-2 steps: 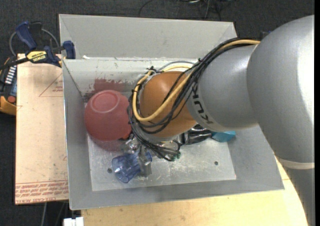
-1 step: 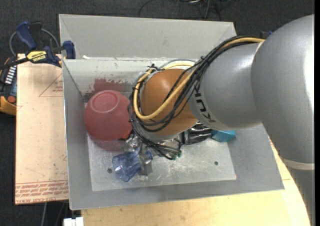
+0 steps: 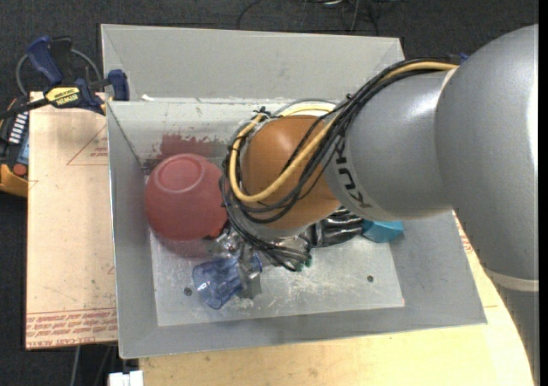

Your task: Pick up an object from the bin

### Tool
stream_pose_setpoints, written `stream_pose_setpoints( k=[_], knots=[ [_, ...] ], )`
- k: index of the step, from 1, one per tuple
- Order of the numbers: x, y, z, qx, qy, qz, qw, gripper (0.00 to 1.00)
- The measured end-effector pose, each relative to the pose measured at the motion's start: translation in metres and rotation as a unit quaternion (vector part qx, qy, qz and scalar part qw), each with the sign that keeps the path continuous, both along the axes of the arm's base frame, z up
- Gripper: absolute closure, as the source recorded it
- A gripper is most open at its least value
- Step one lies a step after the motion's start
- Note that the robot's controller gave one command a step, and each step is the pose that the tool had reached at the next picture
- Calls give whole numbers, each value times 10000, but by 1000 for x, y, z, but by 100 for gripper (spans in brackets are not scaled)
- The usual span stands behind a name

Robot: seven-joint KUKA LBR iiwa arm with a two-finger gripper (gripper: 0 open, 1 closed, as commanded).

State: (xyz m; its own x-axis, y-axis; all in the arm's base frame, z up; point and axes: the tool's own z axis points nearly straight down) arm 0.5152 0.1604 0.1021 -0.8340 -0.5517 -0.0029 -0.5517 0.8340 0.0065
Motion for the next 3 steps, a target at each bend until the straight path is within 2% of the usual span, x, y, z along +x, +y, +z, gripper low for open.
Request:
stream_pose_setpoints(
  k=[1,3],
  knots=[
    [-2,0,8,-10,39,0,10000,100],
    [-1,0,46,-3,24,-7,10000,100]
  ],
)
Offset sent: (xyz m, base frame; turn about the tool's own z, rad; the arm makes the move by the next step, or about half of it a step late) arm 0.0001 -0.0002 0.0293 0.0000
